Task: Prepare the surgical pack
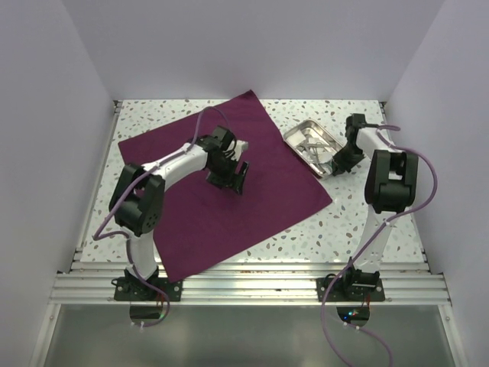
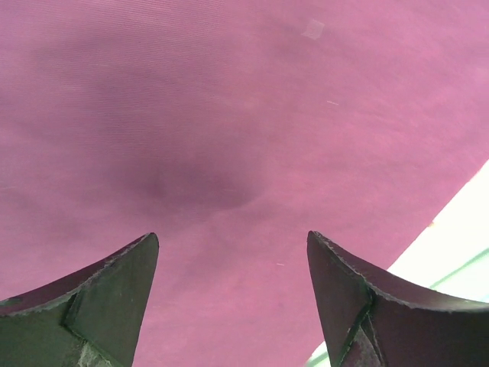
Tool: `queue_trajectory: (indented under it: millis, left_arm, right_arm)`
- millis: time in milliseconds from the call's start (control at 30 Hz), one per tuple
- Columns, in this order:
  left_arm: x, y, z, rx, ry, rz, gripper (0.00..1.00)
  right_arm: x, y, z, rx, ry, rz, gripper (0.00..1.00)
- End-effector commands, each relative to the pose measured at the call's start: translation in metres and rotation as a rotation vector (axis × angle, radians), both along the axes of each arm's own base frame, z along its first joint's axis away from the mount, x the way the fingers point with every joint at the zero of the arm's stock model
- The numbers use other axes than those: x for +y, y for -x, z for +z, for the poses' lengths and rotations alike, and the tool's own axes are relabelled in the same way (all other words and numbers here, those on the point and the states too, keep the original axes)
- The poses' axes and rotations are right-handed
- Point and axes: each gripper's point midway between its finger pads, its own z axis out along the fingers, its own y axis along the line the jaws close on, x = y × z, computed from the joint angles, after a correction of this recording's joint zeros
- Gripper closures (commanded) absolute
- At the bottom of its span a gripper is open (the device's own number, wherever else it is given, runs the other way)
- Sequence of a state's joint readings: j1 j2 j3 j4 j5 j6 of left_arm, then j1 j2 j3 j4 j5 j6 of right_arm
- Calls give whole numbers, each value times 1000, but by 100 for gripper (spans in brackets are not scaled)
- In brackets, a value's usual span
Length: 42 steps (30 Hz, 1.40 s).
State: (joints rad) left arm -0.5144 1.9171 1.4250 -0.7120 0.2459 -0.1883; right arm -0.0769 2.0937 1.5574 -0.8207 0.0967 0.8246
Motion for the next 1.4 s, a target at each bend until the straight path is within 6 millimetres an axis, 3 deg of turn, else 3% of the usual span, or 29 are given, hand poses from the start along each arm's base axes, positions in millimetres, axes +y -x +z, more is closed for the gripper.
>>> queue_trajectory:
  millis: [0,200,300,500,667,833,933,1033,1067,1100,1133,1167,1233,1267,1300,1333,1367]
  left_arm:
    - [-23,17,12,9,59,-89,18]
    - [-43,25,1,99,148,-60,19]
    - [-47,30,-17,169,133,-42,19]
    - [-66,41,-51,337,169,6,17]
    - [-93,34,-51,376,240,49,17]
    - [-130,29,-54,446,311,62,16]
    - [-150,6,-31,392,376,87,17]
    - [-142,-10,-2,248,357,124,12]
    - [-139,-16,33,156,391,121,5]
    - [-128,-23,41,79,363,149,2]
    - [-115,-17,38,62,333,167,1]
    - [-107,-18,71,-22,364,168,1]
    - [-79,-16,75,-89,309,211,1]
    - [-66,-13,101,-148,320,229,1]
    - [-46,-20,105,-198,279,288,1]
    - [-31,-16,103,-206,252,329,1]
    - [-15,-14,125,-256,273,377,1]
  right_arm:
    - [-10,-2,5,-35,-8,-16,96]
    - [-12,-7,37,-91,-33,19,100]
    - [-14,-7,56,-128,-56,31,100]
    - [-16,-5,116,-223,-34,59,100]
    - [7,1,156,-334,-124,78,100]
    - [21,6,178,-396,-185,103,100]
    - [27,8,183,-405,-200,149,100]
    - [30,13,178,-393,-195,200,100]
    - [31,14,177,-391,-191,216,100]
    - [30,13,177,-396,-183,224,100]
    - [34,13,178,-399,-176,245,100]
    - [35,12,177,-397,-159,268,100]
    - [47,9,174,-388,-149,320,100]
    - [50,8,173,-384,-131,349,100]
    - [56,7,171,-380,-123,374,100]
    - [77,6,167,-372,-130,431,100]
    - [86,4,163,-369,-129,470,100]
